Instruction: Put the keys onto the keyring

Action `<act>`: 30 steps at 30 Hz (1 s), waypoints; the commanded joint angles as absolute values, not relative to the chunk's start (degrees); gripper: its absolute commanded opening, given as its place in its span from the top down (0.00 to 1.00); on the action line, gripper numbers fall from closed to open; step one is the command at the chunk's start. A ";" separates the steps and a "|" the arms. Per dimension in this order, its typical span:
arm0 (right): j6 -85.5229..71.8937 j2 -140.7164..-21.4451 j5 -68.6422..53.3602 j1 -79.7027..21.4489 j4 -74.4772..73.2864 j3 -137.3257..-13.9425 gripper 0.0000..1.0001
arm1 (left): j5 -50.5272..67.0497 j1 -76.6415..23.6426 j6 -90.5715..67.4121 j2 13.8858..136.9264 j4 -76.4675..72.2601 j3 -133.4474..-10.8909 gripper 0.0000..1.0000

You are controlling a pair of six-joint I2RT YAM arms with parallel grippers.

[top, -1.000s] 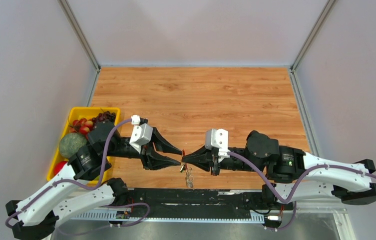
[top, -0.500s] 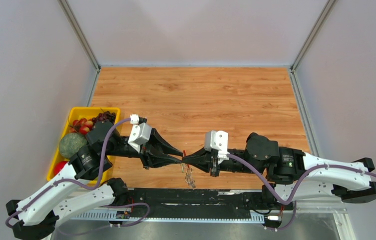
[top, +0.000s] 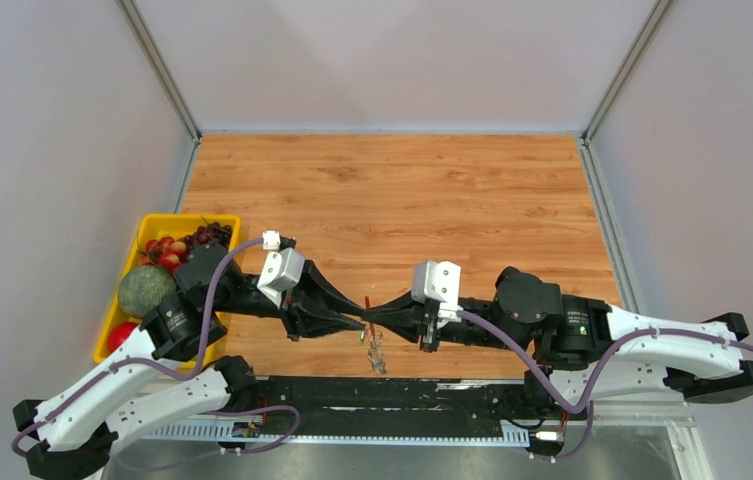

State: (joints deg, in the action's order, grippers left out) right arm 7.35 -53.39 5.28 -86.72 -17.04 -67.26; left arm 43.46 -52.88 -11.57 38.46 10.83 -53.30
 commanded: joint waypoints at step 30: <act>8.92 -54.11 8.84 -89.12 -12.90 -71.46 1.00 | 46.07 -53.13 -12.29 38.34 9.91 -53.44 1.00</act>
State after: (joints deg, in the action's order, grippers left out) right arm 8.73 -55.09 7.60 -88.55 -15.57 -68.45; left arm 44.69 -52.88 -12.71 37.63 10.28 -52.75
